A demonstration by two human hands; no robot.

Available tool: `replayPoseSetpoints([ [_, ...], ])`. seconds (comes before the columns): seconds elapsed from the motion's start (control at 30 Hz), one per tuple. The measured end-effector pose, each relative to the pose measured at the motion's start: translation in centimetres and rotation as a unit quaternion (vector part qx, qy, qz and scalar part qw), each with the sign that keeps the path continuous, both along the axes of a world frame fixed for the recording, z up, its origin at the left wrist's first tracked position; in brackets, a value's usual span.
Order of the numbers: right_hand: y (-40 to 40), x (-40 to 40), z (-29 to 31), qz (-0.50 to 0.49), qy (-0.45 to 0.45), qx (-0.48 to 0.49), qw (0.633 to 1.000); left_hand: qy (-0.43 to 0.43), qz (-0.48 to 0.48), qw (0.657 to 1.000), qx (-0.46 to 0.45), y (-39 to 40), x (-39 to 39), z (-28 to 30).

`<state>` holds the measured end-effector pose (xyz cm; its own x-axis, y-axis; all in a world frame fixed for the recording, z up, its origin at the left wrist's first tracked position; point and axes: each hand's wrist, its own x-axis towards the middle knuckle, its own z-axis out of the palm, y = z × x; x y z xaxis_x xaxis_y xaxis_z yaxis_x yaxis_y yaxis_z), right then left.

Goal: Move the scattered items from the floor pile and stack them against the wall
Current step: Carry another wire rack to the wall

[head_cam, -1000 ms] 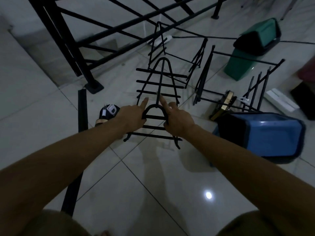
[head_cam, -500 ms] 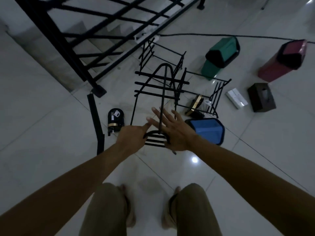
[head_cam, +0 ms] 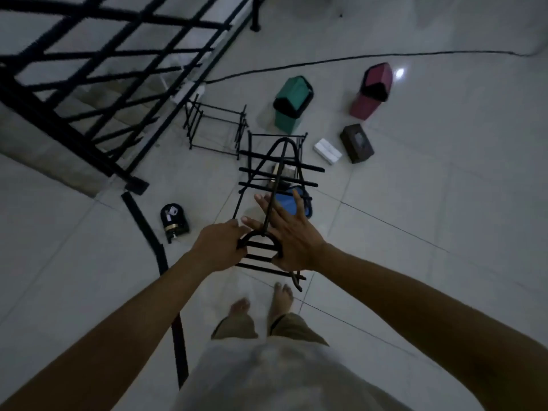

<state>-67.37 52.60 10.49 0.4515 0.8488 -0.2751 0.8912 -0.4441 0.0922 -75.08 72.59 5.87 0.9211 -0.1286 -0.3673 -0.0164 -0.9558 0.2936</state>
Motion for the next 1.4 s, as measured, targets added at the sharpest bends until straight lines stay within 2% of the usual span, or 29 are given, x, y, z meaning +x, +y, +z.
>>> replayPoseSetpoints([
  [0.13,-2.9,-1.2,0.8,-0.068,-0.036,-0.006,0.997,0.019,-0.078,0.996,0.043,-2.9,1.3,1.3],
  [0.23,-5.6,-3.4,1.3,-0.155,-0.054,-0.001,0.986,-0.035,-0.103,0.994,0.008,-5.6,2.1,3.1],
  [0.3,-7.5,-4.9,1.6,-0.211,-0.072,0.012,0.975,-0.094,-0.157,0.983,-0.023,-7.4,2.6,4.1],
  [0.37,-9.5,-6.5,1.9,-0.263,-0.087,0.024,0.96,-0.129,-0.228,0.965,0.008,-9.5,3.5,4.4],
  [0.5,-13.8,-10.4,2.3,-0.359,-0.089,0.027,0.929,-0.084,-0.319,0.944,0.005,-15.0,3.8,5.2],
  [0.67,-19.8,-16.1,2.9,-0.481,-0.111,0.033,0.869,-0.086,-0.41,0.907,-0.035,-23.3,2.6,6.0],
  [0.87,-27.5,-22.6,3.3,-0.597,-0.125,0.064,0.79,-0.108,-0.522,0.845,-0.032,-34.8,0.6,6.3],
  [1.03,-35.7,-26.2,3.6,-0.643,-0.093,0.124,0.75,-0.128,-0.56,0.817,-0.051,-44.4,-2.0,6.0],
  [1.2,-42.6,-30.5,3.2,-0.709,-0.048,0.268,0.651,-0.149,-0.593,0.787,-0.087,-53.0,-6.2,6.3],
  [1.4,-48.5,-33.1,3.4,-0.763,-0.043,0.287,0.577,-0.144,-0.636,0.756,-0.053,-61.4,-8.2,6.3],
])
